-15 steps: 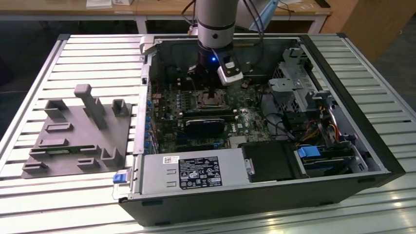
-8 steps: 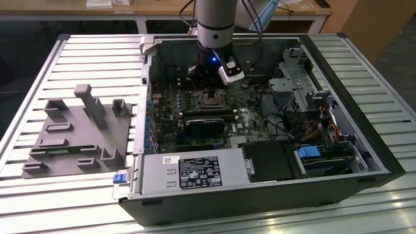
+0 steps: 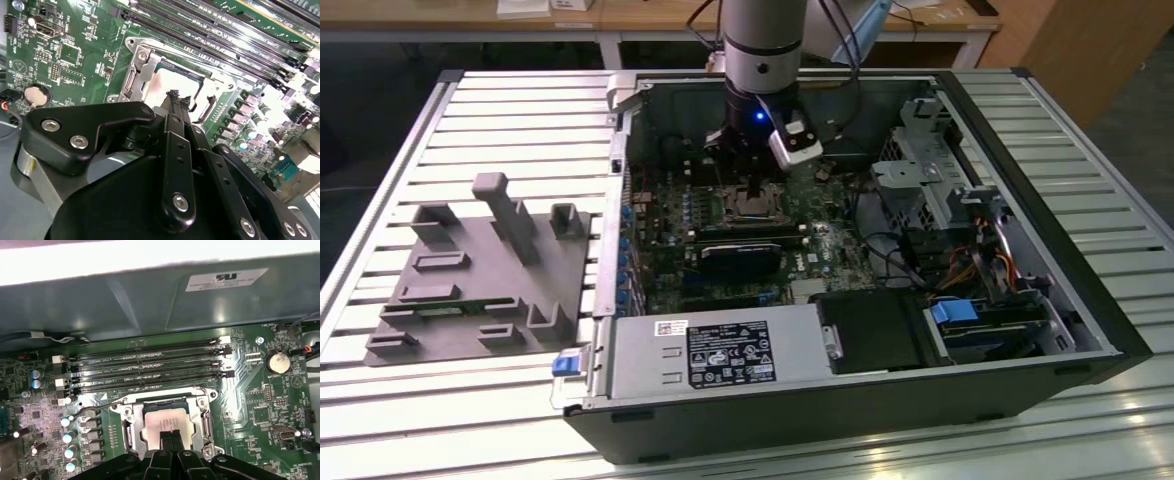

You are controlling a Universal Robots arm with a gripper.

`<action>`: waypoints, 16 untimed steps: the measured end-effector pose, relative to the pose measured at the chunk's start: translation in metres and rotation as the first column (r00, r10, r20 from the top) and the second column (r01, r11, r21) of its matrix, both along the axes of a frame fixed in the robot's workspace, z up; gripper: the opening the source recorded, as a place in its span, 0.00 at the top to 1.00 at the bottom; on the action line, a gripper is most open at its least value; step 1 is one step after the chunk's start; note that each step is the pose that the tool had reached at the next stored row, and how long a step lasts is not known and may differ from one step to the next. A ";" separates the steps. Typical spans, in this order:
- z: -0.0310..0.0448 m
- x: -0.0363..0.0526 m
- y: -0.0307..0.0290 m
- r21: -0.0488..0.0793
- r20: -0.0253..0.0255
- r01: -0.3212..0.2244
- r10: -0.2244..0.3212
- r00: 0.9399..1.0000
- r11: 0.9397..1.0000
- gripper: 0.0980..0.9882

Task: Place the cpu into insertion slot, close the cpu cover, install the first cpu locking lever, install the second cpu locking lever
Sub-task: 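Close the cpu cover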

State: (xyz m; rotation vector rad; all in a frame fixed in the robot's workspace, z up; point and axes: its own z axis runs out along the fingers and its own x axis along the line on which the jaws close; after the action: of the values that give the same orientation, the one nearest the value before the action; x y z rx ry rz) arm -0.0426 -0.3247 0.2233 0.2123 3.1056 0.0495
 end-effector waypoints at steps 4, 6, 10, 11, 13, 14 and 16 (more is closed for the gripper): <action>0.0058 0.0000 0.0000 0.000 0.000 0.000 0.000 1.000 1.000 0.99; 0.0063 0.0000 0.0000 0.000 0.000 0.000 0.000 1.000 1.000 0.99; 0.0065 0.0000 0.0000 0.000 0.000 0.000 0.000 1.000 1.000 0.99; 0.0065 0.0000 0.0000 0.000 0.000 0.000 0.000 1.000 1.000 0.99; 0.0065 0.0000 0.0000 0.000 0.000 0.000 0.000 1.000 1.000 0.99; 0.0066 0.0000 0.0000 0.000 0.000 0.000 0.000 1.000 1.000 0.99; 0.0066 0.0000 0.0000 0.000 0.000 0.000 0.000 1.000 1.000 0.99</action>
State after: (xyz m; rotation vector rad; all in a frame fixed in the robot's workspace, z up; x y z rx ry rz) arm -0.0426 -0.3247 0.2299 0.2123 3.1057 0.0494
